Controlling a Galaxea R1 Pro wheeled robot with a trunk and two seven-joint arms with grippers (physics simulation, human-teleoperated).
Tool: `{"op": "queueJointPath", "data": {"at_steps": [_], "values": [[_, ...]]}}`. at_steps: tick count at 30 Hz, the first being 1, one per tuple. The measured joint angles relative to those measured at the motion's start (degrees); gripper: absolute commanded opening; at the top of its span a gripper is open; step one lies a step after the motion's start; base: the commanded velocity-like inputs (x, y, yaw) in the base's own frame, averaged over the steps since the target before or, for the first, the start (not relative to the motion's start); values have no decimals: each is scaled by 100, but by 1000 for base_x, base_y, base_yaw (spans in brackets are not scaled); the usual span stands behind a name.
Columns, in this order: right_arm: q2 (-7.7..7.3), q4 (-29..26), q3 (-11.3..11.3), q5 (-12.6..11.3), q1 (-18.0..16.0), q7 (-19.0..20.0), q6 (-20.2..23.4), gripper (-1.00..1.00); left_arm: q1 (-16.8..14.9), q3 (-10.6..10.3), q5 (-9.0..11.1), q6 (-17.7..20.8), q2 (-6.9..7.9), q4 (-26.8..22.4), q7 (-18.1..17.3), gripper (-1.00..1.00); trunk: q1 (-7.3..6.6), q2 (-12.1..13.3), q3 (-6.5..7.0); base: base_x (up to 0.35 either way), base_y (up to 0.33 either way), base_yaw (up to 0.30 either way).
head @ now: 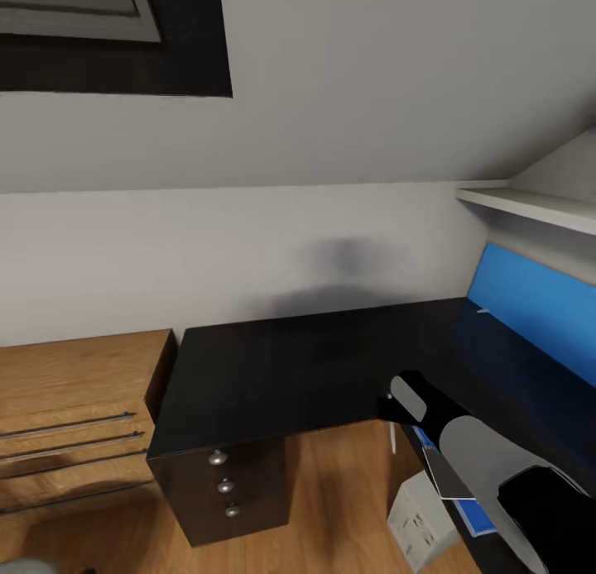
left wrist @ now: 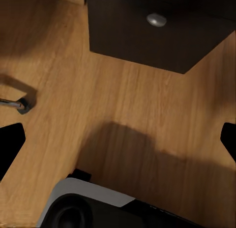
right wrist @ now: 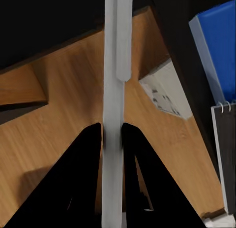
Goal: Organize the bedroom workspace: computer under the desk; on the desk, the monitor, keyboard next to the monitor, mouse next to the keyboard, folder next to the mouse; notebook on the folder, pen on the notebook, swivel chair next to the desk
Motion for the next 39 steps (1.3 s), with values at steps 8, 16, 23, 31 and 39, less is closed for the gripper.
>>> {"op": "queueJointPath", "data": {"at_steps": [8, 16, 23, 31, 39], "values": [[-39, 6, -5, -1, 1, 7, -11, -100, 0, 1, 0, -5, 1, 0, 3, 100, -179, 321, 144, -142, -29, 0], [-128, 16, -5, 1, 9, 9, -170, -100, 0, 1, 1, -1, 1, 0, 10, 100, -312, 565, 253, -19, -4, 0], [-228, 19, -7, -7, 10, 9, -298, -100, 0, -1, 0, -5, 2, 2, 3, 100, -312, 565, 254, -3, -1, -51], [-289, 18, -9, -11, 18, 8, -321, -100, -1, -7, -1, -6, 0, 9, -4, 100, -312, 565, 268, 0, 0, -217], [-298, 25, -8, -12, 20, 8, -324, -100, -1, -10, -2, -2, 1, 17, -12, 100, -312, 565, 288, 0, 0, -259]]}}
